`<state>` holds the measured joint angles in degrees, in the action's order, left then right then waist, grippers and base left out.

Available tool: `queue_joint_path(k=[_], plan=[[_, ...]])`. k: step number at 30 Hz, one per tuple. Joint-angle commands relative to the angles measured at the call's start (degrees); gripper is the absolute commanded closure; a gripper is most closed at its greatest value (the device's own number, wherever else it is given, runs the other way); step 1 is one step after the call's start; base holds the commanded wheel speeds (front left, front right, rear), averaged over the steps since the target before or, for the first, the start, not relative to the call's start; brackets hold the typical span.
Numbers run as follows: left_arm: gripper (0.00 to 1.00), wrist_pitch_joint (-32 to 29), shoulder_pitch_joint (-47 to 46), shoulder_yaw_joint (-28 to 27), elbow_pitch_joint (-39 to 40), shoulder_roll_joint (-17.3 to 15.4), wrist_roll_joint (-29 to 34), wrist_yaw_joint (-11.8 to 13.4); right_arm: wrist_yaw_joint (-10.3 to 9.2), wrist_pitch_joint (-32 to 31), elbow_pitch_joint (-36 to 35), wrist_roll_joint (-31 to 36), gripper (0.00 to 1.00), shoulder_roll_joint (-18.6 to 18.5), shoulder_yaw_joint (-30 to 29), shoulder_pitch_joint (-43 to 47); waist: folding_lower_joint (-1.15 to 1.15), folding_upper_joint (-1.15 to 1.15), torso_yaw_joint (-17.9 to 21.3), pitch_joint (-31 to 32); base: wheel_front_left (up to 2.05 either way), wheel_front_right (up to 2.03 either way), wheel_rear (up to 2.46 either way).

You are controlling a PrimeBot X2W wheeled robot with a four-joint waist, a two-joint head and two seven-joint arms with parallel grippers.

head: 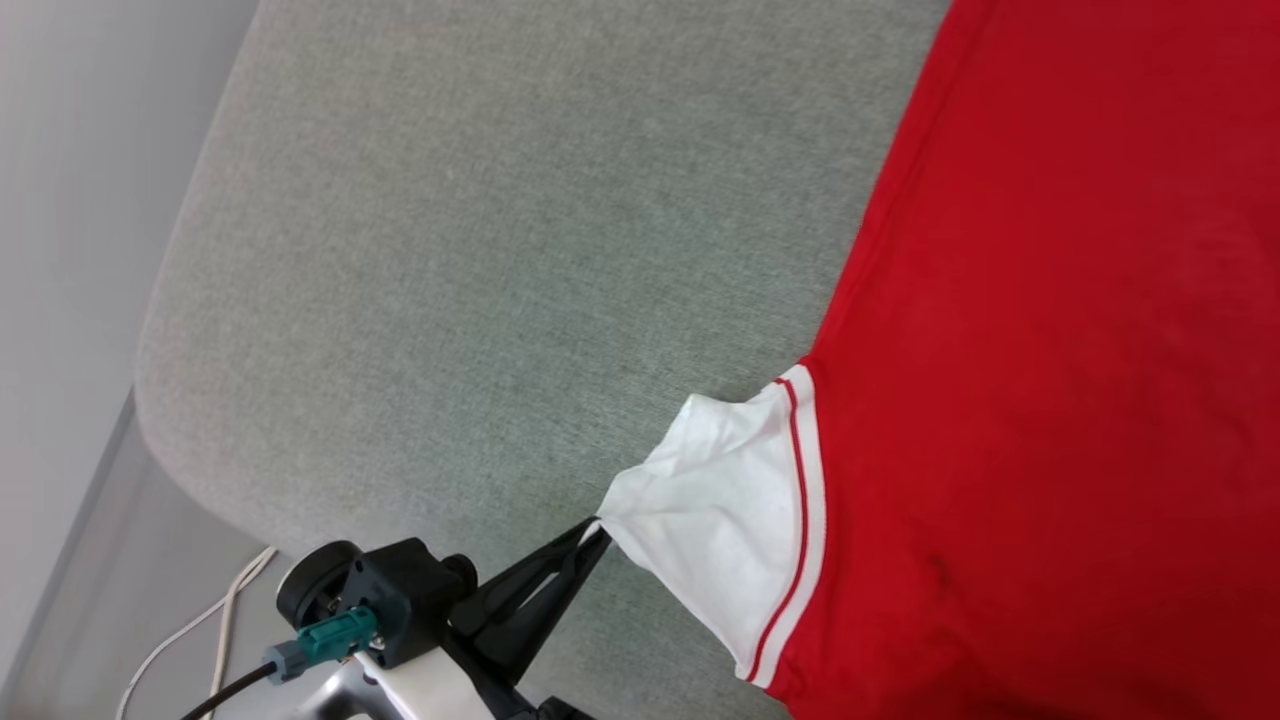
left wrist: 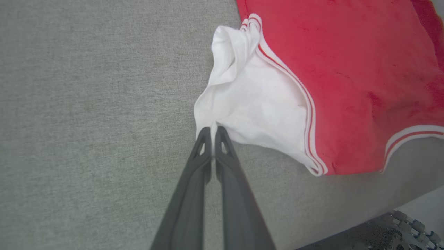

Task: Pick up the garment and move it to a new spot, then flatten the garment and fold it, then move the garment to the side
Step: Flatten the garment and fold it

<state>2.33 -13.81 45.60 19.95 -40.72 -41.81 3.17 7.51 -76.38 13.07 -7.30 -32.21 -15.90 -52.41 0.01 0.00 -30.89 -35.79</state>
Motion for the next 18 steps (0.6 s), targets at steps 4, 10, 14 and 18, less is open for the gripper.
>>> queue_joint_path(k=[4, 10, 14, 18], plan=[[1.00, 0.4, -0.1, -1.0, -0.1, -0.6, 0.0, 1.4, -0.04, -0.2, 2.1, -1.9, 1.00, 1.6, 1.0, 7.5, -0.01, 0.00, 5.0, 5.1, 0.00, 0.00, 0.00], [1.00, 0.1, 2.1, -1.9, -1.5, -2.0, -1.1, 3.1, -0.04, 1.8, 0.6, -7.7, 1.00, 2.6, 3.2, 15.4, -0.01, 0.00, 11.2, 11.6, 0.00, 0.00, 0.00], [1.00, 0.7, 4.2, -2.7, -3.5, -3.3, -1.9, 4.7, -0.03, 3.3, -2.5, -12.5, 1.00, 3.5, 5.2, 22.7, -0.01, 0.00, 15.5, 16.0, 0.00, 0.00, 0.00], [1.00, 1.5, 6.5, -3.4, -5.1, -4.0, -3.4, 5.8, -0.04, 4.7, -7.2, -16.6, 1.00, 4.0, 4.8, 30.4, -0.01, 0.00, 19.0, 19.2, 0.00, 0.00, 0.00]])
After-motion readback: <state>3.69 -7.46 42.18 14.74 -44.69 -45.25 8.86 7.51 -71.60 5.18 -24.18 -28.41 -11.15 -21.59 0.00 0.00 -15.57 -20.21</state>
